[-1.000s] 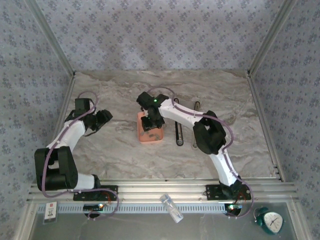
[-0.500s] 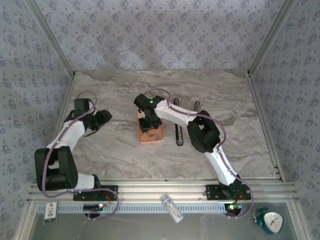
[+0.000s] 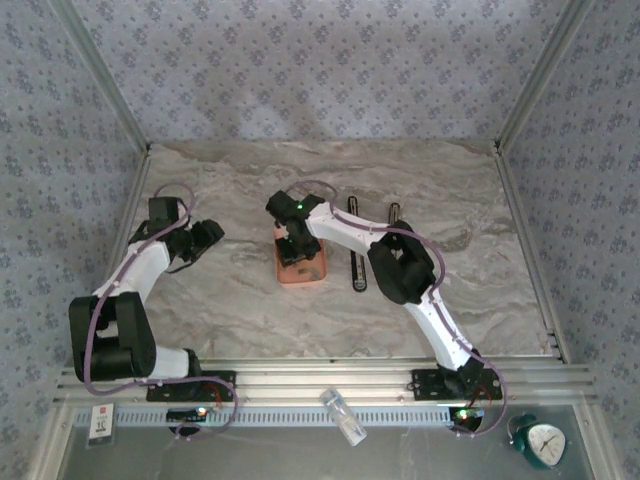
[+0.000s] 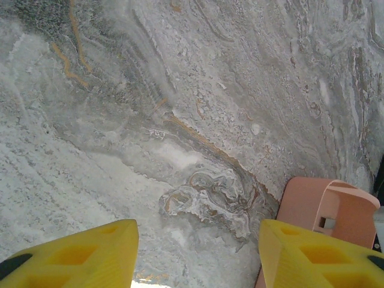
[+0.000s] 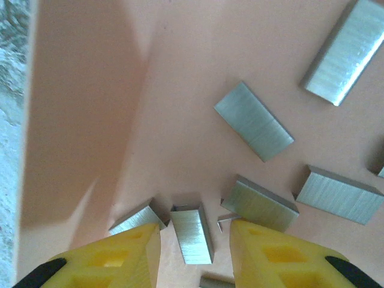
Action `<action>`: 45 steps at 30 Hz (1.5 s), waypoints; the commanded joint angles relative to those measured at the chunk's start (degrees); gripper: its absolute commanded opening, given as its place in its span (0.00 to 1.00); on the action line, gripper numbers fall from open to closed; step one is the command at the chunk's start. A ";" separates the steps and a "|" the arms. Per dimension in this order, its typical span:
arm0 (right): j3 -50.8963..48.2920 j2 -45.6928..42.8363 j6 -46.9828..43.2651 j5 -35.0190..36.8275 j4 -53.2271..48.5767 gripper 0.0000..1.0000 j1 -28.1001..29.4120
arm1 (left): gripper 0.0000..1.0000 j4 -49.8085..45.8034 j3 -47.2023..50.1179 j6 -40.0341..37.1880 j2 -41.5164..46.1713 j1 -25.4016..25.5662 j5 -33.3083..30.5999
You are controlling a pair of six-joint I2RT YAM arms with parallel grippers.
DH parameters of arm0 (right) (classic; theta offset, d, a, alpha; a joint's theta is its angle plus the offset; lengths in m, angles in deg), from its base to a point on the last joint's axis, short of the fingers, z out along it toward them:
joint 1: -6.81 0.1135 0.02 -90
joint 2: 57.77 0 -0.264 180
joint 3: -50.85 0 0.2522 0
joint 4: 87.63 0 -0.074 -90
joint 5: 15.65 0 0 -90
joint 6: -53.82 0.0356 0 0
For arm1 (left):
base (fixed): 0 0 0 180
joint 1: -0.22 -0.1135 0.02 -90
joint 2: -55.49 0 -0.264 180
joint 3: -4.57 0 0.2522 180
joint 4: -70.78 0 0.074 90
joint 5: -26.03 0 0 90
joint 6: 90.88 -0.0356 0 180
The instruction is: Load the staples into the stapler
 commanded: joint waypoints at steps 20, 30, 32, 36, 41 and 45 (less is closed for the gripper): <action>3.02 3.68 -2.35 6.22 -4.49 0.28 1.72 | 0.55 0.20 -0.30 -1.61 -0.57 -0.52 1.16; 2.67 -0.33 -2.52 6.83 -3.23 0.31 1.50 | 0.55 0.55 -0.33 -1.53 -1.08 -0.48 1.08; 2.42 -1.30 -2.69 6.61 -2.72 0.33 1.55 | 0.55 0.57 -0.28 -1.52 -0.95 -0.47 1.29; 0.36 -3.61 -3.25 6.32 -0.87 0.36 1.79 | 0.55 0.65 -0.02 -1.54 -0.73 -0.43 1.25; -0.75 -4.18 -3.25 6.65 -1.46 0.36 1.63 | 0.55 0.72 0.56 -1.43 -0.56 -0.46 1.18; -1.32 -3.49 -3.32 6.79 -1.93 0.35 1.68 | 0.55 0.72 0.73 -1.46 -0.47 -0.41 1.17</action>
